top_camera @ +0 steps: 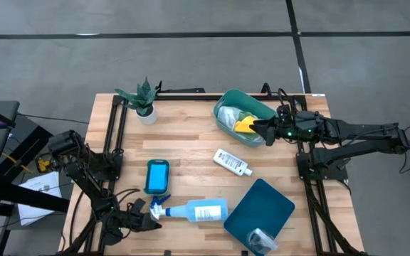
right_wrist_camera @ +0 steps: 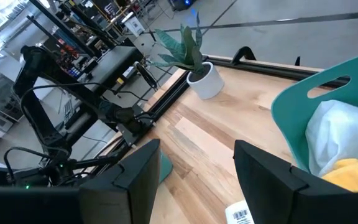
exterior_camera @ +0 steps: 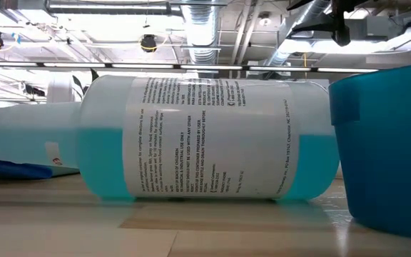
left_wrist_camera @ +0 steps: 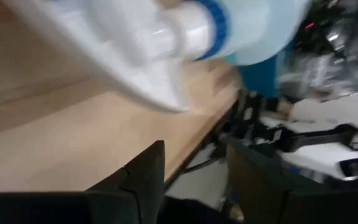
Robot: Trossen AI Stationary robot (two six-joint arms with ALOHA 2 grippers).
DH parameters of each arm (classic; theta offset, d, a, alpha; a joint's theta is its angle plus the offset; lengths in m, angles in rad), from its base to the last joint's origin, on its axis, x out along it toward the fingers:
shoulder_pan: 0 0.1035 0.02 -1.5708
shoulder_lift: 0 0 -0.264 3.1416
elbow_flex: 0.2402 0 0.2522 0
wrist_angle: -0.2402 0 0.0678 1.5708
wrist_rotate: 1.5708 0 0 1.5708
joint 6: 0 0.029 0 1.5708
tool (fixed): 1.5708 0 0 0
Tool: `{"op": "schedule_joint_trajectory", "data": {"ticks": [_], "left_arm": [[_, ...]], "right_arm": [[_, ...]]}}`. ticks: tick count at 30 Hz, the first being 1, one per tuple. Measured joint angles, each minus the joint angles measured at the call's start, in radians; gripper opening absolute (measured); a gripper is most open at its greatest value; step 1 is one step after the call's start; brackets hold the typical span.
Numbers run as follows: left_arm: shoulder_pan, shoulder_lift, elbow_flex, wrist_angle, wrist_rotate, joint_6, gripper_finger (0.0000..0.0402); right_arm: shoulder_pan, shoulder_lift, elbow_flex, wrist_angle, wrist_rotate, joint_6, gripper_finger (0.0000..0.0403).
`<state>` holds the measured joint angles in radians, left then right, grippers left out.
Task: Pick & Place Kitchen Items
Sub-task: Put the blue spray bottle into the blue bin
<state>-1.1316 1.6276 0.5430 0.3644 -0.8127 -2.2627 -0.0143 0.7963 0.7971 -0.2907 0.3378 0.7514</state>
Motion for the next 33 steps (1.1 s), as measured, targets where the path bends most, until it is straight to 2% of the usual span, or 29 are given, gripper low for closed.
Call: {"op": "schedule_joint_trajectory", "data": {"ticks": [8,11,24,29,33], "left_arm": [[0.034,-0.008,0.000,-0.056,-0.009,-0.017,0.0195],[0.047,-0.008,0.000,-0.095,0.000,-0.018,0.0197],[0.048,-0.008,-0.037,-0.086,-0.001,-0.012,0.0198],[0.042,-0.008,-0.064,-0.008,-0.007,-0.005,0.0198],[0.023,-0.008,-0.069,0.072,-0.010,0.065,0.0198]], "right_arm": [[0.000,0.001,0.000,0.000,0.000,-0.002,0.0195],[0.000,0.001,0.000,0.000,0.000,0.001,0.0195],[0.004,0.002,0.000,0.001,0.000,0.017,0.0195],[0.007,0.002,0.000,0.001,0.000,0.017,0.0195],[0.007,0.002,0.000,0.001,0.000,0.017,0.0195]]}}
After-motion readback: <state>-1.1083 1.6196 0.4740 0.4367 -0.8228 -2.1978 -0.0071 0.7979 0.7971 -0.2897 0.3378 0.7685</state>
